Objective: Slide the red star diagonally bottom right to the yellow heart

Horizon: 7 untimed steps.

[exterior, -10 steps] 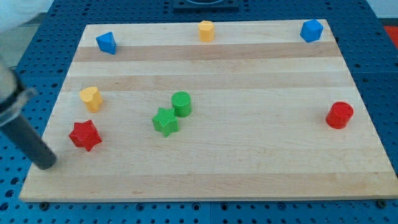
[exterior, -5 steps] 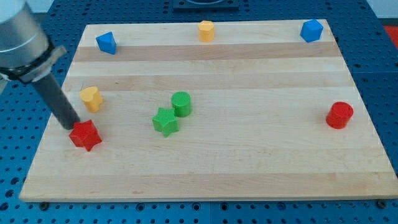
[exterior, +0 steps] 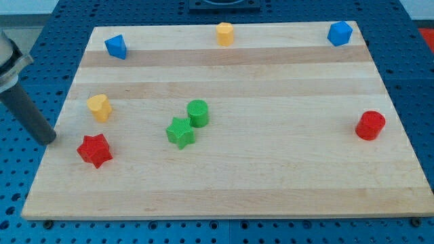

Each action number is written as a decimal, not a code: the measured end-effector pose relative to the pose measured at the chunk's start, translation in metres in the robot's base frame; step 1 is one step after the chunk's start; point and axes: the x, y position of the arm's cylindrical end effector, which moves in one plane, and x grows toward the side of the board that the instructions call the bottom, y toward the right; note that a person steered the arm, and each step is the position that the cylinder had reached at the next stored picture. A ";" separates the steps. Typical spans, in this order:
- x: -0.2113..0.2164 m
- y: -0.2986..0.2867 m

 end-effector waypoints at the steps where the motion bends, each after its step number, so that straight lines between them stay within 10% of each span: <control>1: 0.001 0.011; 6: 0.001 0.102; 7: -0.003 0.030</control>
